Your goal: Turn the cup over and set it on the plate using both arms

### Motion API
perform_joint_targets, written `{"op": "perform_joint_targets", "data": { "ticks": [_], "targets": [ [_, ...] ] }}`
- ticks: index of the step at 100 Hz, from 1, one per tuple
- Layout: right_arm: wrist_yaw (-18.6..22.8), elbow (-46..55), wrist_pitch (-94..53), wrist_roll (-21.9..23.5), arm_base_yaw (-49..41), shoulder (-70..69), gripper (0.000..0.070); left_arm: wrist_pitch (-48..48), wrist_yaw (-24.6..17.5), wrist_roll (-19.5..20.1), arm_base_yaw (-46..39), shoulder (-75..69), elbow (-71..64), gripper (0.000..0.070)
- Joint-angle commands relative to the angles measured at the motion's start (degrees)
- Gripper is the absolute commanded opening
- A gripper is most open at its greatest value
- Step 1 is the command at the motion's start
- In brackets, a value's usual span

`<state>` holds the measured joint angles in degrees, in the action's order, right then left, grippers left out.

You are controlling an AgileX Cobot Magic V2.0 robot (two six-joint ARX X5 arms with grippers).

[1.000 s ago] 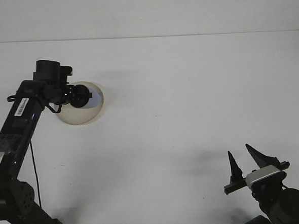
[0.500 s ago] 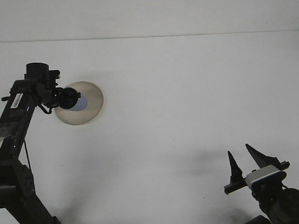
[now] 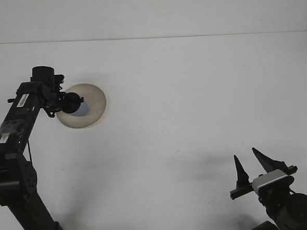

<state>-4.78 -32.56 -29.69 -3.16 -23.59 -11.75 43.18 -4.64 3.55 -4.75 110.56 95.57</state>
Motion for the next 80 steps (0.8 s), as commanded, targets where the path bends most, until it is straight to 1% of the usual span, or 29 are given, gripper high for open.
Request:
{"op": "perform_joint_targets", "data": {
  "ticks": [1,13,17,21,27,28,30,33,38,62,80],
  "targets": [
    [-0.22,-0.20,0.48,0.37,-0.20,0.07,0.0356,-0.81,0.24,0.31,-0.11,1.29,1.25,0.0013],
    [-0.22,-0.20,0.48,0.37,-0.20,0.07,0.0356,-0.96,0.37,0.28,-0.11,1.31,1.25,0.0018],
    [-0.22,-0.20,0.48,0.37,-0.20,0.07,0.0356,-0.96,0.37,0.31,-0.11,1.33,1.25,0.0038],
    [-0.22,-0.20,0.48,0.37,-0.20,0.07,0.0356,-1.09,0.37,0.31,-0.11,1.33,1.25,0.0118],
    [-0.22,-0.20,0.48,0.37,-0.20,0.07,0.0356,-1.36,0.37,0.28,-0.11,1.33,1.25,0.0258],
    [-0.22,-0.20,0.48,0.37,-0.20,0.07,0.0356,-1.38,0.37,0.28,-0.11,1.33,1.25,0.0270],
    [-0.22,-0.20,0.48,0.37,-0.20,0.07,0.0356,-1.53,0.35,0.28,-0.11,1.33,1.25,0.0315],
    [-0.22,-0.20,0.48,0.37,-0.20,0.07,0.0356,-1.84,0.35,0.28,-0.11,1.33,1.25,0.0351],
    [-0.22,-0.20,0.48,0.37,-0.20,0.07,0.0356,-2.60,0.11,0.31,-0.11,1.31,1.25,0.0378],
    [-0.22,-0.20,0.48,0.37,-0.20,0.07,0.0356,-3.04,0.09,0.28,-0.11,-2.05,3.28,0.0389],
    [-0.22,-0.20,0.48,0.37,-0.20,0.07,0.0356,-3.10,0.11,0.28,-0.13,-10.21,3.61,0.0390]
  ]
}}
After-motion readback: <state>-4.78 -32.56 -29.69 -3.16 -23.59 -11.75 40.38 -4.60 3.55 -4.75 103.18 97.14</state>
